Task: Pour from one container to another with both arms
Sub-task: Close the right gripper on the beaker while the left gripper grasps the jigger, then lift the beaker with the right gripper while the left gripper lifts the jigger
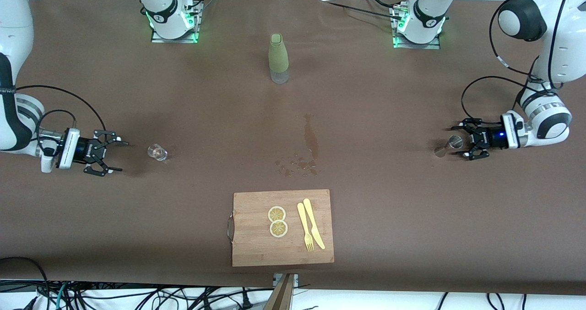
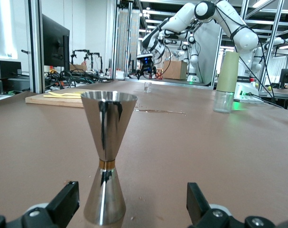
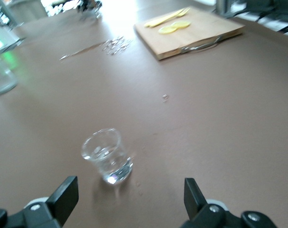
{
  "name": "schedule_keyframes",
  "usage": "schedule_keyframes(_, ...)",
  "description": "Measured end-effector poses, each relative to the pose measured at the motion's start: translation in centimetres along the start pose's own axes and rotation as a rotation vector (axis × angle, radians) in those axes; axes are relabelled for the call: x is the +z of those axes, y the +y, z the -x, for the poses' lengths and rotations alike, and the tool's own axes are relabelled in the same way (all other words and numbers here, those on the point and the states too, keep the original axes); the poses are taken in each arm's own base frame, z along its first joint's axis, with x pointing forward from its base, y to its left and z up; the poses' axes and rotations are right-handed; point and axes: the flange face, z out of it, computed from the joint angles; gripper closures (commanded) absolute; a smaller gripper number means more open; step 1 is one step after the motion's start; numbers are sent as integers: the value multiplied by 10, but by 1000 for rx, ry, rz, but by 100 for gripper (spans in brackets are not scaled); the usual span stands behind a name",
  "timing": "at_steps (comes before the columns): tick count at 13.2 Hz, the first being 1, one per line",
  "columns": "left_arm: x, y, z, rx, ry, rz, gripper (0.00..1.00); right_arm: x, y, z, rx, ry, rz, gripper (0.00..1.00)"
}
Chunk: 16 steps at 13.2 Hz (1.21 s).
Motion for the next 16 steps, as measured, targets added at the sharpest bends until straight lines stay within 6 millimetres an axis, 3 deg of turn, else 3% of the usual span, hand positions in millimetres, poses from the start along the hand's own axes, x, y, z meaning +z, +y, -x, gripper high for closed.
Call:
schedule_keyframes(3,16,-7,2,13,26,2,0,32,-26,34,6,104,60,2)
schedule_keyframes(5,19,-10,-1,22,32,7,0,44,-38,44,15,123,54,2)
schedule_keyframes(12,22,-18,-8,44,44,20,0,78,-51,39,-21,115,13,2)
schedule_keyframes(16,28,-19,-9,47,53,27,6,96,-46,26,-104,147,76,3)
